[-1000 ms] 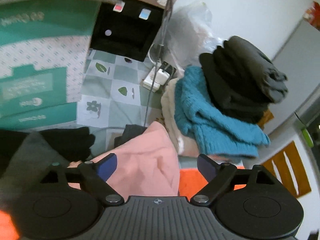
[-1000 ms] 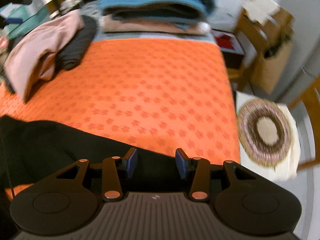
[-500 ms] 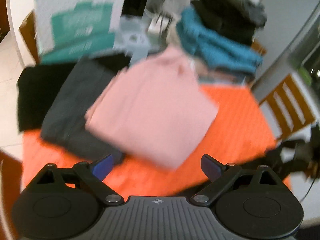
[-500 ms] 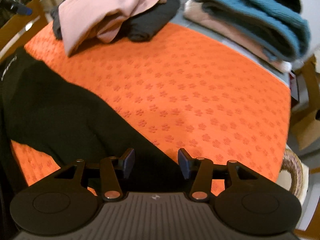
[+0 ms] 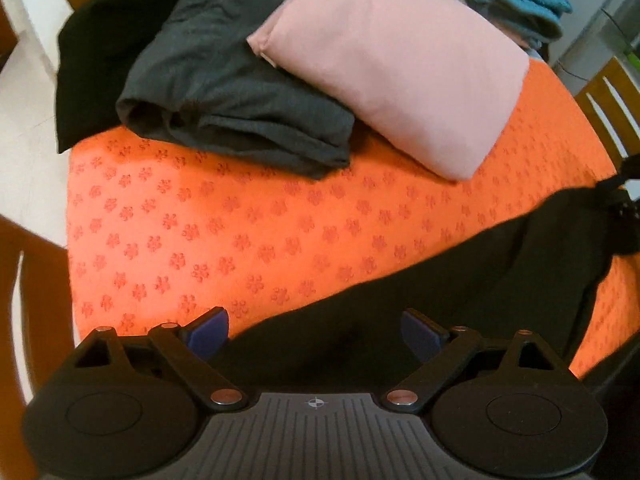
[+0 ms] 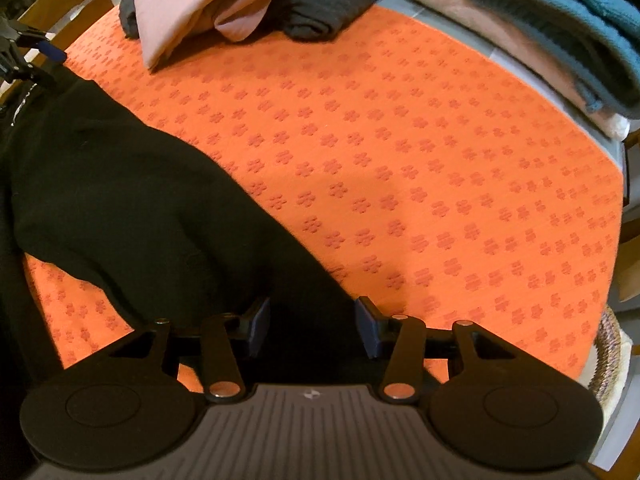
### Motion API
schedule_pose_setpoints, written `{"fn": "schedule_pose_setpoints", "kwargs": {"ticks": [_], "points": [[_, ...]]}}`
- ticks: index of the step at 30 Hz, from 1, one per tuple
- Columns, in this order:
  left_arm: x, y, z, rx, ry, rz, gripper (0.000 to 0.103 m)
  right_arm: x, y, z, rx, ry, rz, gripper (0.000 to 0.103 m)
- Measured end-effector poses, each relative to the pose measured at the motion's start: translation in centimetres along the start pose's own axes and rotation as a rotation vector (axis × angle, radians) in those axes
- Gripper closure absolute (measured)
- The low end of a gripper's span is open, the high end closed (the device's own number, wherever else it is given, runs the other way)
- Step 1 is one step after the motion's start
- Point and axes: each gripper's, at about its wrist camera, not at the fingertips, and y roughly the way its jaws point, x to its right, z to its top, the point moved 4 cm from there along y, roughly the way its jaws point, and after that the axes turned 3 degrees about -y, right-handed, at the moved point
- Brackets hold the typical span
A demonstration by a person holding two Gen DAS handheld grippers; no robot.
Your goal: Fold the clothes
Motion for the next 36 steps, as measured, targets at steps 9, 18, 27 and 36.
{"fn": "schedule_pose_setpoints", "kwargs": {"ticks": [9, 18, 27, 36], "points": [[0.6, 0.8, -0.5, 0.008, 0.125, 0.093, 0.045, -1.2, 0.0, -0.3, 0.003, -0.007, -0.036, 0.081], [0.7, -1.9, -1.6, 0.112, 0.064, 0.142, 0.097, -1.6, -1.9, 0.0, 0.060, -0.024, -0.175, 0.102], [-0.9, -3.1, -1.0, 0.198, -0.072, 0.211, 0.097, 0.8, -3.3, 5.8, 0.106, -0.150, -0.343, 0.102], [-1.8, -0.8, -1.1, 0.158, -0.199, 0.206, 0.093, 1.8, 2.5, 7.6, 0.003, -0.249, -0.335, 0.093]]}}
